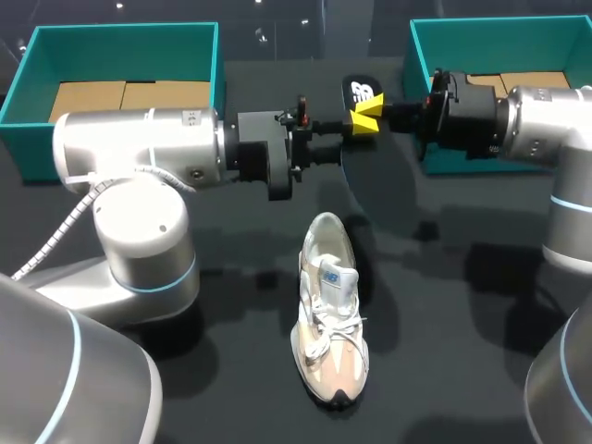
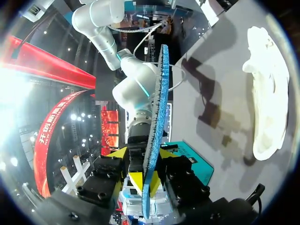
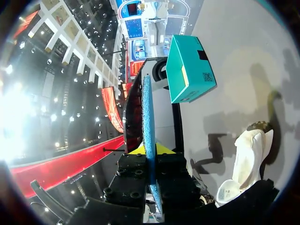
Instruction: Take the shoe out of the shoebox, open the shoe tongue, remove and reinsert the insole, then place the shoe into the shoebox
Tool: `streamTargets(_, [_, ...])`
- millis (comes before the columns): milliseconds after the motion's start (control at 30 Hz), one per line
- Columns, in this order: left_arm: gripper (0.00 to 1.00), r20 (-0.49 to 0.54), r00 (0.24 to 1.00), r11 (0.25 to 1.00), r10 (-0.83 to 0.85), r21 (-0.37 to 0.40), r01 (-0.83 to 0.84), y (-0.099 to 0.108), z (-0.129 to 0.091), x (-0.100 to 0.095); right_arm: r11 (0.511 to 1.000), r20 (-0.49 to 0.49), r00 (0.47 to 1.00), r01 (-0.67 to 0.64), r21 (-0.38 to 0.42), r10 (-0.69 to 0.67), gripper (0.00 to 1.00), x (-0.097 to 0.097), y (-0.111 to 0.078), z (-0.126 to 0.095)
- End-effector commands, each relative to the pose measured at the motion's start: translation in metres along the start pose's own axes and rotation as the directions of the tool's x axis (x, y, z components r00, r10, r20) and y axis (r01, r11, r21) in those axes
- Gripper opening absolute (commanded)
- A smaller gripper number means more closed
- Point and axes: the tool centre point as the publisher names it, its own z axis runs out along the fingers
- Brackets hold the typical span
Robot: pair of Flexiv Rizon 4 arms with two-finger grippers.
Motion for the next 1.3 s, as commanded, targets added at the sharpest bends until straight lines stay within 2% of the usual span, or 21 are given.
streamTargets(33, [0.33,0.000,1.000,1.000,0.000,-0.010,0.000,-0.003,0.001,0.001,1.000,0.002,1.000,0.000,-0.004,0.000,0.00,-0.001,-0.001,0.001])
streamTargets(367, [0.22,-0.009,1.000,1.000,0.002,-0.024,-0.002,-0.001,0.001,0.002,1.000,-0.001,1.000,0.000,-0.005,0.000,0.00,-0.001,-0.002,0.001])
streamTargets(533, [0.00,-0.012,1.000,1.000,0.005,-0.028,-0.005,0.000,0.003,0.003,1.000,-0.006,1.000,0.001,-0.006,-0.001,0.00,-0.001,-0.003,0.001])
streamTargets(767, [0.00,-0.015,1.000,1.000,0.014,-0.023,-0.014,-0.004,0.000,0.002,1.000,-0.010,1.000,0.002,-0.013,-0.003,0.00,0.000,-0.004,0.000])
streamTargets(800, [0.00,-0.016,1.000,1.000,0.016,-0.023,-0.016,-0.004,-0.001,0.001,1.000,-0.013,1.000,0.005,-0.015,-0.005,0.20,0.000,-0.004,-0.002])
streamTargets(833, [0.00,-0.018,1.000,1.000,0.018,-0.022,-0.019,-0.005,-0.003,0.001,1.000,-0.016,1.000,0.008,-0.016,-0.008,0.48,0.000,-0.004,-0.003])
streamTargets(867, [0.00,-0.022,1.000,0.999,0.022,-0.023,-0.023,-0.006,-0.005,0.000,1.000,-0.022,1.000,0.015,-0.018,-0.015,1.00,0.000,-0.005,-0.004])
streamTargets(1100, [0.00,-0.066,0.997,0.998,0.041,-0.043,-0.044,-0.010,-0.030,-0.003,0.998,-0.050,0.997,0.057,-0.016,-0.058,1.00,0.003,-0.017,-0.018])
streamTargets(1300, [0.00,-0.103,0.994,0.998,-0.023,-0.068,0.016,-0.015,-0.059,-0.002,0.996,-0.059,0.994,0.089,0.015,-0.088,1.00,0.005,-0.025,-0.034])
